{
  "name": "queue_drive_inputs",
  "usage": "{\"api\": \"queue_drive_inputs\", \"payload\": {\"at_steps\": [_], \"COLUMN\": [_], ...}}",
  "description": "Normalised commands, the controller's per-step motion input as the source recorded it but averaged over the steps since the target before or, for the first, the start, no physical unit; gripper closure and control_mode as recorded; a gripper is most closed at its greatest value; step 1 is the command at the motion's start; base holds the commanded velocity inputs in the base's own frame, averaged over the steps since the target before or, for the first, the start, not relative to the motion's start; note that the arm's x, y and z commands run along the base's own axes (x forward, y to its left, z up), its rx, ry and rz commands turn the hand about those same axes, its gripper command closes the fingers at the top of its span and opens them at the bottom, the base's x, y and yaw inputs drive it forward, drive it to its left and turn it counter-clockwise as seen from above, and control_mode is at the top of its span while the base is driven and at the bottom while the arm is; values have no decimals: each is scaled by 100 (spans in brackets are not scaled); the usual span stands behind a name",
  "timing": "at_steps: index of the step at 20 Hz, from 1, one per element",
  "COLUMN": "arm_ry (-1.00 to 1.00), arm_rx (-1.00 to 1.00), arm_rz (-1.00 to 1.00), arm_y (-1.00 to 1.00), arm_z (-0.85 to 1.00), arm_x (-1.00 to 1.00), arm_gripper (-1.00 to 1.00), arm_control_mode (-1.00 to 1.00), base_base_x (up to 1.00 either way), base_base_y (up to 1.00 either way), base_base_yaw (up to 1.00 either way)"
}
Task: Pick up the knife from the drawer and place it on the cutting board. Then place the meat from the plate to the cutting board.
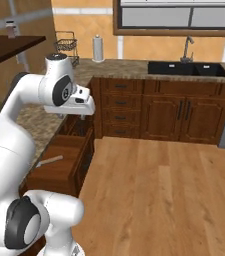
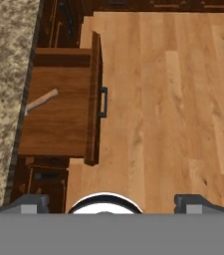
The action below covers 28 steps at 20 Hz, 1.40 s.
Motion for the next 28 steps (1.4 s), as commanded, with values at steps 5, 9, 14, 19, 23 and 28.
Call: {"api": "queue_drive_inputs", "payload": {"at_steps": [5, 9, 14, 19, 23, 28], "arm_ry": [0, 0, 0, 0, 5, 7], "arm_rx": [0, 0, 0, 0, 0, 0], "arm_rz": [0, 0, 0, 0, 0, 0], "arm_y": [0, 0, 0, 0, 3, 41], "arm_z": [0, 0, 0, -2, -61, -96], "arm_x": [0, 0, 0, 0, 28, 52], "arm_gripper": [-100, -100, -100, -100, -100, -100], "arm_control_mode": [100, 100, -100, -100, -100, -100], "base_base_x": [0, 14, 0, 0, 0, 0], "base_base_y": [2, 4, 0, 0, 0, 0], "base_base_yaw": [3, 2, 0, 0, 0, 0]}}
